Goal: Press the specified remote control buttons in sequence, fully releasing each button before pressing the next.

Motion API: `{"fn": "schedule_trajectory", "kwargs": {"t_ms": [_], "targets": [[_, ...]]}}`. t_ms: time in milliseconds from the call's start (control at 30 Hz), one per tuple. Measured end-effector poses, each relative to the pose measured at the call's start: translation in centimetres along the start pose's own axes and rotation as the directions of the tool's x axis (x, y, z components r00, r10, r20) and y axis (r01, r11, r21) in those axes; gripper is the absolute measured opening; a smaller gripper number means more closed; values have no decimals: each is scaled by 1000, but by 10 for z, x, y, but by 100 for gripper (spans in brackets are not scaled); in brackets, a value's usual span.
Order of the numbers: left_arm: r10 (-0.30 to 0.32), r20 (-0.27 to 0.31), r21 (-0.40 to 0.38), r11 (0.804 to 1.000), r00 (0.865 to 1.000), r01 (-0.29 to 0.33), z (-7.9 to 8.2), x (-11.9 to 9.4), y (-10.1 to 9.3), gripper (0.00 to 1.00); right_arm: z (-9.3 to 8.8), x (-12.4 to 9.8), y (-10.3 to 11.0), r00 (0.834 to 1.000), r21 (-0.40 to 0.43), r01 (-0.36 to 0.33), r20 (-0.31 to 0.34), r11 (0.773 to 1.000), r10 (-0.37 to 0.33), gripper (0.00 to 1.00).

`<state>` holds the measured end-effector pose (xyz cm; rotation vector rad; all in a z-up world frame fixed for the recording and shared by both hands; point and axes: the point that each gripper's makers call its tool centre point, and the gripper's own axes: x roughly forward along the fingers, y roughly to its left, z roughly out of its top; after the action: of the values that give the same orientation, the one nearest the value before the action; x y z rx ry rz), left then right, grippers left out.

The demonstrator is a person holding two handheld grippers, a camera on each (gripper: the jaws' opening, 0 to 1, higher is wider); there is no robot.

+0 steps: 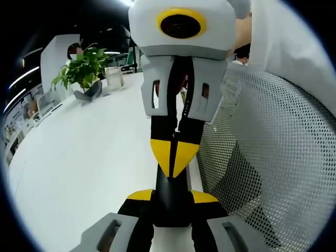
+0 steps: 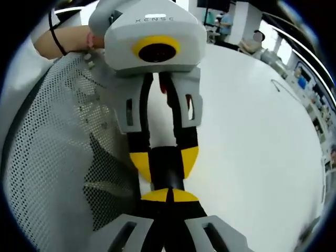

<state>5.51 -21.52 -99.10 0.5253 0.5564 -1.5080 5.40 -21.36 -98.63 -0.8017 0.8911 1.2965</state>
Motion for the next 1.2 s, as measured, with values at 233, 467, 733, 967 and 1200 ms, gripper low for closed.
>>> {"fn": "schedule_trajectory", "kwargs": {"t_ms": [233, 467, 733, 967, 1200], "targets": [[-1, -2, -1, 1000, 1000, 1, 0, 0, -1, 25, -1, 0, 1, 999, -64, 26, -31, 998, -28, 0], [-1, -11, 0, 1000, 1000, 1, 0, 0, -1, 25, -1, 1, 0, 998, -81, 46, -40, 996, -50, 0], [24, 1, -26, 999, 1000, -24, 0, 0, 1, 25, 0, 1, 1, 995, -84, 91, -36, 992, -95, 0], [49, -86, -31, 998, 995, -52, 1, 2, 2, 24, 0, 1, -1, 997, -63, 58, -41, 996, -61, 0], [84, -75, -57, 994, 994, -89, 0, 1, 2, 25, -2, -2, 1, 997, -93, 74, 17, 993, -72, 0]]}}
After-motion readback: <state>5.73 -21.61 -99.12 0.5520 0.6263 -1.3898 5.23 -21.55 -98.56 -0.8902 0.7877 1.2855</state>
